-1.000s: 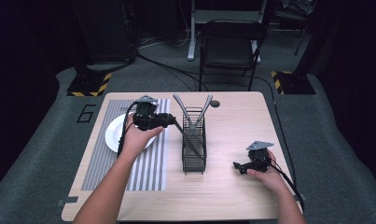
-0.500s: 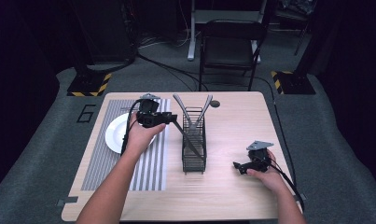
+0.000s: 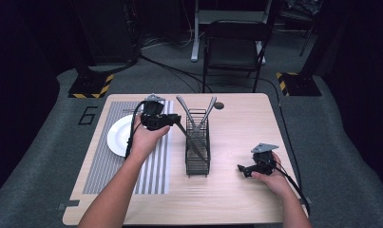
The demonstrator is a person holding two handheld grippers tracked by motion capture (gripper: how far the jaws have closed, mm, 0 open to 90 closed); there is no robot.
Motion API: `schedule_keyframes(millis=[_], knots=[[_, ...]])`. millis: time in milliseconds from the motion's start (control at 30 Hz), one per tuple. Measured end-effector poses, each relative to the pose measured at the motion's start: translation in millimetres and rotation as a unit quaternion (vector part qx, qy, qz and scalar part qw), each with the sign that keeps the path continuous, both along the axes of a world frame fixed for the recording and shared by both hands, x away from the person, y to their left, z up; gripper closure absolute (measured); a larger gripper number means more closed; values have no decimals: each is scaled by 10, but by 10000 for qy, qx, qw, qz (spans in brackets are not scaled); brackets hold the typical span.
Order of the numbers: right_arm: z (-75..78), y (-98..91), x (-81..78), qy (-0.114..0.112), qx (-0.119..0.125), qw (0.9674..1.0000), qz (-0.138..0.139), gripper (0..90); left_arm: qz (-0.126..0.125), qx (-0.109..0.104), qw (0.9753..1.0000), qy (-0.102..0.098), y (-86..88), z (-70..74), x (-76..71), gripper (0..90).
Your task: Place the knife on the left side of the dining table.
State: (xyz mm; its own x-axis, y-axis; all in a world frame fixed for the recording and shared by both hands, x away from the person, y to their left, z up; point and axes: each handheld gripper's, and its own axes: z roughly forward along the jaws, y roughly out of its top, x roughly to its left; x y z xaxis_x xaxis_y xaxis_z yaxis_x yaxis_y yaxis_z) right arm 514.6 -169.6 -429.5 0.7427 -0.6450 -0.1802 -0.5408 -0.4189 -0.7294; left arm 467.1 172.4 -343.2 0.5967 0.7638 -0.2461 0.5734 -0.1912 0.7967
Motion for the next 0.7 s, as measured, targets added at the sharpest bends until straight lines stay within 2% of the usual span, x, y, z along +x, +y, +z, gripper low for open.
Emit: schedule_keyframes(millis=[233,467,700], knots=[[-1,1,0,-2,0,10000,-1,0,-111,-14,9999,-33,-57,57,-44,784],[-1,1,3,4,-3,10000,5,0,-334,-35,9993,-166,-162,136,-151,802],[-1,-2,3,3,11,10000,-9,0,-547,-167,9983,-124,-221,192,-221,825]])
